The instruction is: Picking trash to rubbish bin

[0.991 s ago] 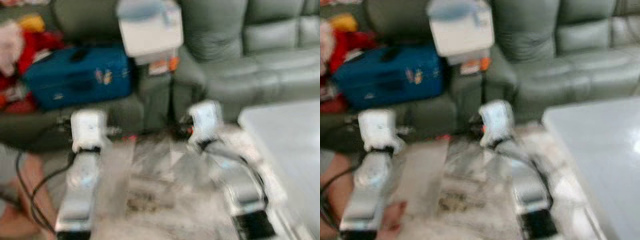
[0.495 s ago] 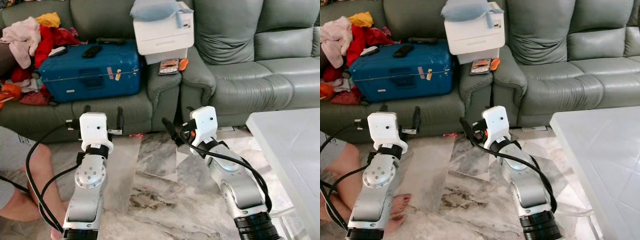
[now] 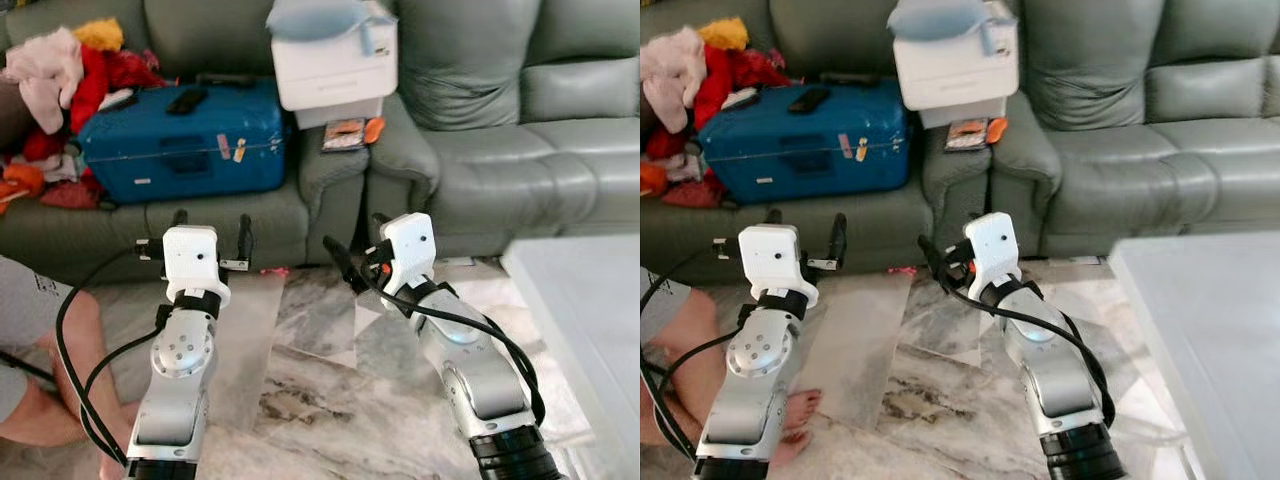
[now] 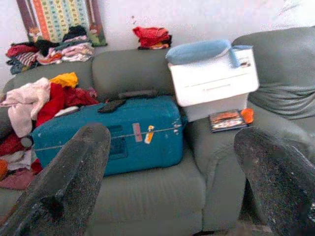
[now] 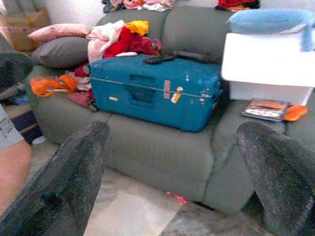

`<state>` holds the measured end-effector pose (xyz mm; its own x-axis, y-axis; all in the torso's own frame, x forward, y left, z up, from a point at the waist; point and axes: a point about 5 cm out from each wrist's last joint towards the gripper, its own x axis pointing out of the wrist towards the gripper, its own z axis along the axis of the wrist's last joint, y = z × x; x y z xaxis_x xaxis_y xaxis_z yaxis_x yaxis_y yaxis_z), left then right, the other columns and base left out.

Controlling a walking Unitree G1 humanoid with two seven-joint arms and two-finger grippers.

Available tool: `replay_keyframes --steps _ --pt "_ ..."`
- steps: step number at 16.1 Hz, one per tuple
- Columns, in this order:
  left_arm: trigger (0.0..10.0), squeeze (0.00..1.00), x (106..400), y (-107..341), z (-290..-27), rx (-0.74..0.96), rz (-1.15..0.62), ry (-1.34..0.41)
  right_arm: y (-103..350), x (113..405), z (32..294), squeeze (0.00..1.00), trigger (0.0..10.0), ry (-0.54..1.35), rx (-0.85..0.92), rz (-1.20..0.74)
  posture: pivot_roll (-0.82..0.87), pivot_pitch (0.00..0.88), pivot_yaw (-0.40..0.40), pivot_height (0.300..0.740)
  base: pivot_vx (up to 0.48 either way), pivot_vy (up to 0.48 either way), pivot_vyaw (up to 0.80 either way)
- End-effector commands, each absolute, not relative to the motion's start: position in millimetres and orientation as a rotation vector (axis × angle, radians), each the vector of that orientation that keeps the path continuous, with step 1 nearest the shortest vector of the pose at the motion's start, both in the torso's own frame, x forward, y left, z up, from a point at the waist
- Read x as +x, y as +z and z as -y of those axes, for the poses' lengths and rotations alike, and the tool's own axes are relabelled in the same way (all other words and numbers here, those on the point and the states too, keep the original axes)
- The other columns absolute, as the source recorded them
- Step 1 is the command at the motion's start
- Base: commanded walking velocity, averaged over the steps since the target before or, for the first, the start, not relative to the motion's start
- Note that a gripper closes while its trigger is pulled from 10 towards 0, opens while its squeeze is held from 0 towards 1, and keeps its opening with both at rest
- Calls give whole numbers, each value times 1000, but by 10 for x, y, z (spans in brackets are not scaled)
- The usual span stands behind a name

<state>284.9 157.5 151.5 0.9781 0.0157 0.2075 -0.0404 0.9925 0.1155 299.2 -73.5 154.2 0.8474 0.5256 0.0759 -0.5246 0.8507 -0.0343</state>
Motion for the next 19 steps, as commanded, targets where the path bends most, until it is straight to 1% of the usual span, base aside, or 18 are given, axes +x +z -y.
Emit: replay_keyframes --steps 1,4,9,10,12,13,15,19 --pt "10000 0 2846 1554 -1538 111 225 5 1583 2987 752 0 10000 551 -16 104 13 31 33 740 424 0 0" --pt "10000 0 2848 1557 -1533 109 226 -3 1584 2986 744 0 10000 557 -13 107 13 30 33 740 425 0 0" --pt "10000 0 2851 1550 -1525 107 221 -8 1585 2979 737 0 10000 566 -12 110 12 30 32 740 422 0 763" --pt "10000 0 2853 1517 -1535 112 200 3 1582 2980 740 0 10000 561 -2 107 12 30 32 740 307 0 0" --pt "10000 0 2837 1469 -1603 131 185 48 1584 3008 808 0 10000 507 -16 122 11 26 31 740 0 0 0" --pt "10000 0 2800 1439 -1707 149 175 78 1583 3065 946 0 10000 415 -30 136 18 26 28 740 0 0 0" --pt "10000 0 2730 1379 -1868 185 154 132 1560 3148 1192 0 10000 289 -43 137 25 24 27 740 0 0 0" --pt "10000 0 2602 1219 -1967 201 98 158 1551 3171 1460 0 10000 184 -71 140 23 20 28 740 0 0 0"
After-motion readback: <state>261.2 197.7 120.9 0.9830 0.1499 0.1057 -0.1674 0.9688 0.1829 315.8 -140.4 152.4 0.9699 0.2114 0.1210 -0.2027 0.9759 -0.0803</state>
